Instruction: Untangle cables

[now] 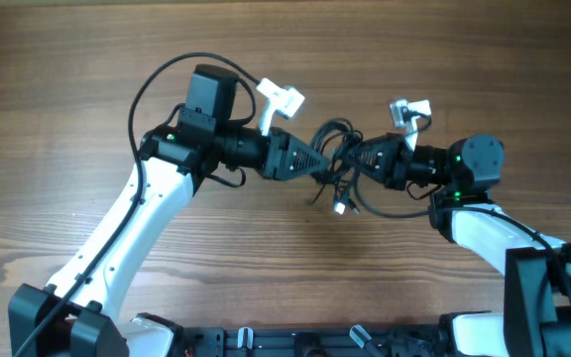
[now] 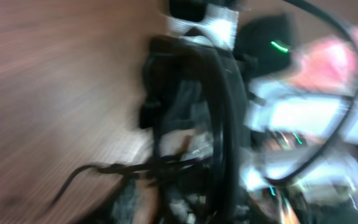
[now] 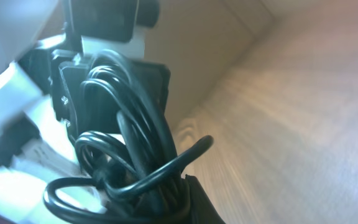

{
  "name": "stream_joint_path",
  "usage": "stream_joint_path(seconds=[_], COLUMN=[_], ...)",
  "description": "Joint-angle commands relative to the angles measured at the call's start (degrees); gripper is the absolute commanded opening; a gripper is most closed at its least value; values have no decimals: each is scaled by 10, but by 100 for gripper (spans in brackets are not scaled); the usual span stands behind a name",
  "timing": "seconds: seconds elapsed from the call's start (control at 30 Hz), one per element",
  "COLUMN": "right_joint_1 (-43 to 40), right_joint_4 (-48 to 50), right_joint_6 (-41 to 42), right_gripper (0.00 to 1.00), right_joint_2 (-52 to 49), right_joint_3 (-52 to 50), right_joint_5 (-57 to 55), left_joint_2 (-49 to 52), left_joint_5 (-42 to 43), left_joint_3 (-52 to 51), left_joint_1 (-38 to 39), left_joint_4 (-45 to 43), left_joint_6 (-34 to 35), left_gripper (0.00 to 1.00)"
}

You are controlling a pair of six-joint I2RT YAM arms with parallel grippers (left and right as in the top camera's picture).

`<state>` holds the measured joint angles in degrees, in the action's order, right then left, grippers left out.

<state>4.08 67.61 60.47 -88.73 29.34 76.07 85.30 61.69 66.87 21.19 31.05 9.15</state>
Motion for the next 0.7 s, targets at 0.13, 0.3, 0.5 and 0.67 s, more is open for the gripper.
stream_joint_path(seconds=[0.13,0.3,0.5,0.67], right_joint_1=[-17,-17,-17,-18], right_joint_4=[-196,-224,-205,-202], right_joint_6=[181,44,-81,-157], right_gripper=[5,4,11,4], right_joint_2=[0,0,0,0], right_joint_3=[2,2,2,2], right_joint_5=[-50,10,95,136], left_joint_2=[6,9,44,37], left_joint_5=[-209,-229,-454,-509], left_joint_3=[-2,-2,-2,-2], left_joint_1=[-6,46,93,31], left_joint_4=[-9,-51,-16,-16], left_joint_6=[123,45,83,216], left_gripper=[68,77,4,4])
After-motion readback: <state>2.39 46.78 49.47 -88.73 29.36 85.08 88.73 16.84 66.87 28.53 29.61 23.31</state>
